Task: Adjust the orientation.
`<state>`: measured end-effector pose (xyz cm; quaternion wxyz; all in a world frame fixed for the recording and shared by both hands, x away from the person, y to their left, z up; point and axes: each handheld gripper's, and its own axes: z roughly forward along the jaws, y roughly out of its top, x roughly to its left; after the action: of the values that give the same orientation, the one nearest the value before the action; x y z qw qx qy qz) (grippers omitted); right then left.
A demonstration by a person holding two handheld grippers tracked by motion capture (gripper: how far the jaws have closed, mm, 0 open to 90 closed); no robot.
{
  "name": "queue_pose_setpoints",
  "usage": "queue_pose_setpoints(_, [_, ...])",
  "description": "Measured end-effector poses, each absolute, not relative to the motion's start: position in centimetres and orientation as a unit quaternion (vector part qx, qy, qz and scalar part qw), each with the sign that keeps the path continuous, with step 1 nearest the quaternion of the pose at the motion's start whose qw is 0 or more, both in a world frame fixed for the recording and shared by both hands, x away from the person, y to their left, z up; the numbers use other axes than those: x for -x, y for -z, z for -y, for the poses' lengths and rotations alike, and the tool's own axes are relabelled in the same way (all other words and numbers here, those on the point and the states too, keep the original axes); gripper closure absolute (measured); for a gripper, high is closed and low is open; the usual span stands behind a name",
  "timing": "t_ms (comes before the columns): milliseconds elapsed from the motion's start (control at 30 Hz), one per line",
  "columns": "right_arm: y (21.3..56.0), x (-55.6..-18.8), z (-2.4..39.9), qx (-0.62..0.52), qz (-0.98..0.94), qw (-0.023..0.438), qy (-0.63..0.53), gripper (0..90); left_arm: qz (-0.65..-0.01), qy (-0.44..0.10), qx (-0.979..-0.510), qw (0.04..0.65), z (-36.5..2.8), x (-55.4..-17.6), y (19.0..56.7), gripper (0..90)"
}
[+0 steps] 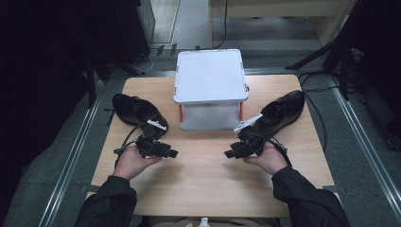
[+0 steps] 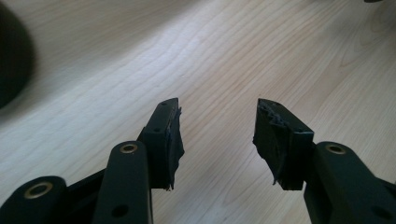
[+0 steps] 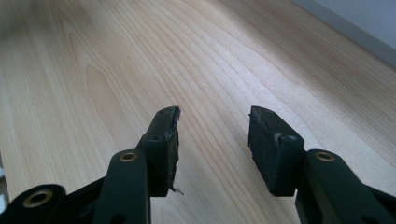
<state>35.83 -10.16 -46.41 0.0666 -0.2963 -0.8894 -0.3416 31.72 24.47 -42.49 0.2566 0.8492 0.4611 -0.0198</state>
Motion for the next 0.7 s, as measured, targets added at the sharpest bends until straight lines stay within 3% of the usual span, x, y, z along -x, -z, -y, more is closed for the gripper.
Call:
queue_pose_setpoints(533, [46.2,-35.2,9.8,0.285,0.884,0.090,0.359,52.0,-0.500,0.008,-0.833,0.238,-27.9,-36.5,37.7,53.2])
queue_pose_setpoints(700, [46.3,-35.3,10.0,0.291,0.884,0.090,0.355,52.0,-0.511,0.007,-0.828,0.233,-28.6,-38.2,36.6,57.7])
